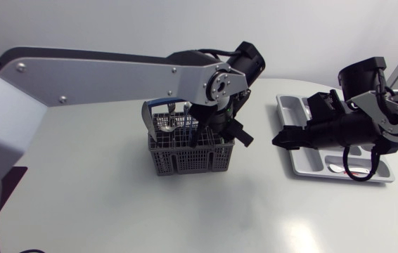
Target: Unload the cutlery basket into the drawer organizer.
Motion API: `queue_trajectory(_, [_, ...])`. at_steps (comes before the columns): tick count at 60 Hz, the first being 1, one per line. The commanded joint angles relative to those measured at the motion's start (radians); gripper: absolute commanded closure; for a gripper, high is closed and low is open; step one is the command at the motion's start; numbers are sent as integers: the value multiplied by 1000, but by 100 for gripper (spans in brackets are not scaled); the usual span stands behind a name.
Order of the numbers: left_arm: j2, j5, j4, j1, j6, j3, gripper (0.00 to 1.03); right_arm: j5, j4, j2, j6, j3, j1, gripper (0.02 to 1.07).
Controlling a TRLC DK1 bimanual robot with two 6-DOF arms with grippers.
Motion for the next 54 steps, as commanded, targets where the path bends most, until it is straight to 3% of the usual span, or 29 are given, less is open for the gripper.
queue_trajectory(1, [38,-19,-8,-8,-28,47,70,-14,9,-12,-18,-29,-15,47])
queue_trajectory(26, [58,-30,-50,18,-65,88,79,-25,47,4,-23,-48,-21,47])
queue_trajectory(42, [57,-10,-38,23,-70,94,97,-28,47,5,-35,-54,-28,47])
queue_trajectory(54, [61,-5,-38,6,-62,87,99,-29,49,10,-39,-52,-31,47])
